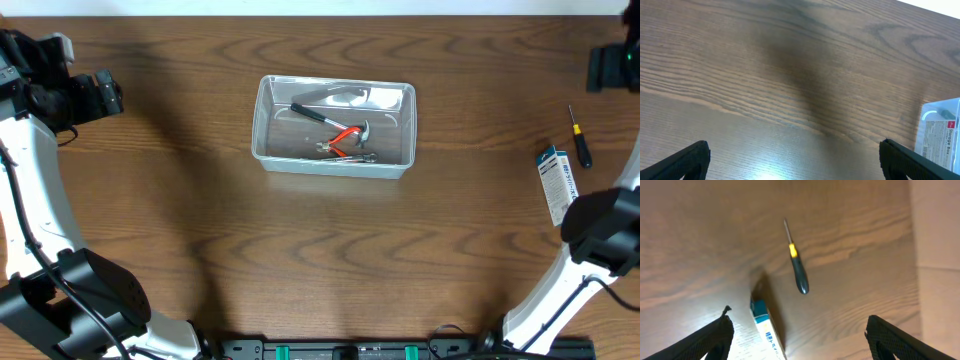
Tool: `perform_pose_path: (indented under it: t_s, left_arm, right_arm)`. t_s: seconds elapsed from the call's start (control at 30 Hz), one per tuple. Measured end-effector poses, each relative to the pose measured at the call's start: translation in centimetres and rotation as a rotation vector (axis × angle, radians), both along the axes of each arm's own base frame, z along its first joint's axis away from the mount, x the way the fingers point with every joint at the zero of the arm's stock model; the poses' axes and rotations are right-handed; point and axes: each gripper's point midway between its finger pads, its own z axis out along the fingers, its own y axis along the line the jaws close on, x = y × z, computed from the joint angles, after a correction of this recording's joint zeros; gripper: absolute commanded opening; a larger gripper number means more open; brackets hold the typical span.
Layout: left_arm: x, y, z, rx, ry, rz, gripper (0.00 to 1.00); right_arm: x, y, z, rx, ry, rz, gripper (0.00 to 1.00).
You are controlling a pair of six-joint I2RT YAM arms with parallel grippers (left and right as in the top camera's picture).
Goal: Pack container
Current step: 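Move the right gripper to the yellow-handled screwdriver and grasp it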
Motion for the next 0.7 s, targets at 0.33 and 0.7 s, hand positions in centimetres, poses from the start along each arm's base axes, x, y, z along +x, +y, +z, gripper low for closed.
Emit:
perform_pose_path:
  t_s: [0.33,0.7]
  left_arm:
    - [0.0,0.0,0.0,0.000,0.000,0.000,0.98]
    - [0.0,0.0,0.0,0.000,0.000,0.000,0.98]
  right_arm:
    - [-2.1,-2.1,-11.4,0.104,0.229,0.019,0.89]
    - [-1.8,-4.1,-14.7,0.117,0.228,0.014,0.89]
